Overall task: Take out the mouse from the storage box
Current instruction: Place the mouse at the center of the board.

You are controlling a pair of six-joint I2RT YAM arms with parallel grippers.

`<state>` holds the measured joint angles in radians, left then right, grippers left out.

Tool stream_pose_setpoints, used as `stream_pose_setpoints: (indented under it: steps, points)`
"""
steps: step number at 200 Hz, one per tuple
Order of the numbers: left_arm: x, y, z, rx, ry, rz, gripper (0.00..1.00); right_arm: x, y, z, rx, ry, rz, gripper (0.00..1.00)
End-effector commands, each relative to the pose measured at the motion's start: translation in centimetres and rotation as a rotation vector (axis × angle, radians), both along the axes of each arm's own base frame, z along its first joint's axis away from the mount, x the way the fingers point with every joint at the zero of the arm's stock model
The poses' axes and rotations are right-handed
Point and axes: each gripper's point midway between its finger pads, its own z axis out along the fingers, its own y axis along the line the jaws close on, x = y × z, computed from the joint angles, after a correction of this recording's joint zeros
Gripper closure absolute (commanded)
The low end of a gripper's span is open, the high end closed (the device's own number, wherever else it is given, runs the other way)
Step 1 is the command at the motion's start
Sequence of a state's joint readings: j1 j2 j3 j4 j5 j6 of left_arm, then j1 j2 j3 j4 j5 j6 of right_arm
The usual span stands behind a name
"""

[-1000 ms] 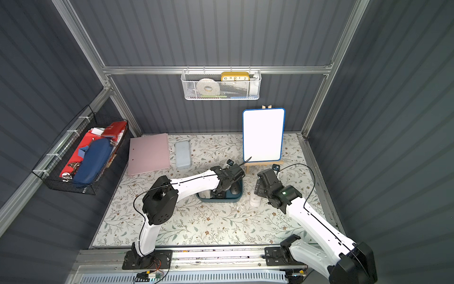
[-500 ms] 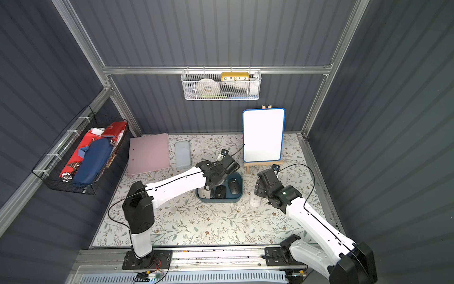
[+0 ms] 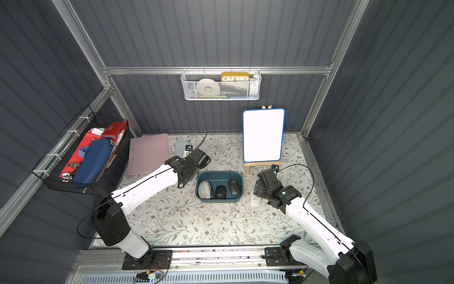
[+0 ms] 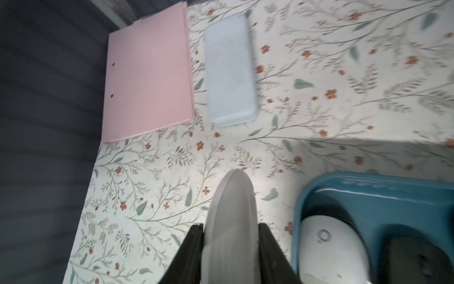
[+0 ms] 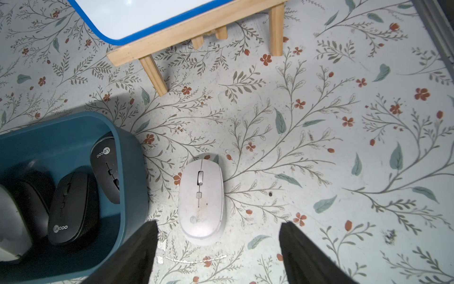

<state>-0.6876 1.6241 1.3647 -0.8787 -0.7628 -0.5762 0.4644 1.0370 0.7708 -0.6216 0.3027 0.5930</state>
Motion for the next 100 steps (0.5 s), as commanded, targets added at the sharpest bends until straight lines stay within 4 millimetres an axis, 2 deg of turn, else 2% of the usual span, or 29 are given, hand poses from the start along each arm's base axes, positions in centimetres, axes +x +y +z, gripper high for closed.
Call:
stream_pose_setpoints:
  steps: [1, 41, 62, 100]
  points:
    - [-0.7, 2.3, -1.2, -0.046, 0.034, 0.086, 0.74, 0.2, 0.3, 0.7, 0.013, 0.0, 0.005, 0.18]
    - [-0.4, 5.1, -4.7, -0.029, 0.098, 0.169, 0.76, 0.1, 0.3, 0.7, 0.018, 0.002, 0.005, 0.18]
    - [-0.4, 6.5, -6.2, 0.017, 0.128, 0.219, 0.73, 0.0, 0.3, 0.7, 0.015, 0.003, 0.007, 0.18]
    - [0.1, 6.9, -9.3, 0.026, 0.18, 0.238, 0.74, -0.1, 0.2, 0.3, 0.007, 0.014, 0.008, 0.18]
